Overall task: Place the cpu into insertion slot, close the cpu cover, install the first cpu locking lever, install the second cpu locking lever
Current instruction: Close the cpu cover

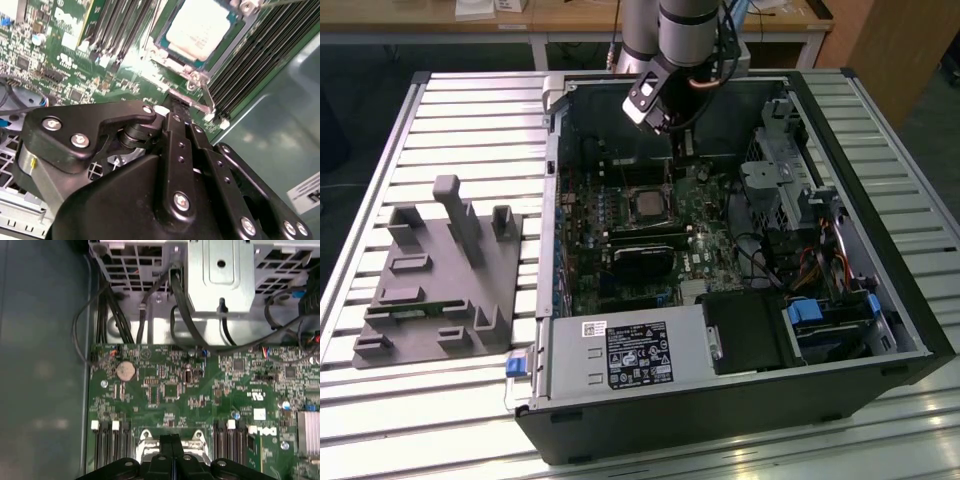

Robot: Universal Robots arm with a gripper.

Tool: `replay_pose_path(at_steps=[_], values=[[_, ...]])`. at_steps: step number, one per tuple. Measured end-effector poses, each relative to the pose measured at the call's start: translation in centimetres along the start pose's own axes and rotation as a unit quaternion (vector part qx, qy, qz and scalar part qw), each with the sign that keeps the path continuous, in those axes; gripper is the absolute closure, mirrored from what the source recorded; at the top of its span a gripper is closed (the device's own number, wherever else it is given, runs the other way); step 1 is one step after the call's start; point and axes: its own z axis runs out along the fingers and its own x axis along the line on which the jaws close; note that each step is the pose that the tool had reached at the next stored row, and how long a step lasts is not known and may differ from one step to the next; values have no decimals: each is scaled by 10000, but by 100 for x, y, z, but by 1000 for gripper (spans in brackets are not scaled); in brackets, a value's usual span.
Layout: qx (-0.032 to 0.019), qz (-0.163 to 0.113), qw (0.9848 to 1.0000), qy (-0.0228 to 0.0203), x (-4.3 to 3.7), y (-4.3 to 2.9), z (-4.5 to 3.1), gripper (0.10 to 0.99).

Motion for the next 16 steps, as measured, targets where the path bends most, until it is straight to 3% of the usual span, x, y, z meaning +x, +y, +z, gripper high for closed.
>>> replay_pose_path(at_steps=[12,16], values=[[0,1,10000,0,-1,-202,-9,980],[5,1,10000,0,-3,-229,19,980]])
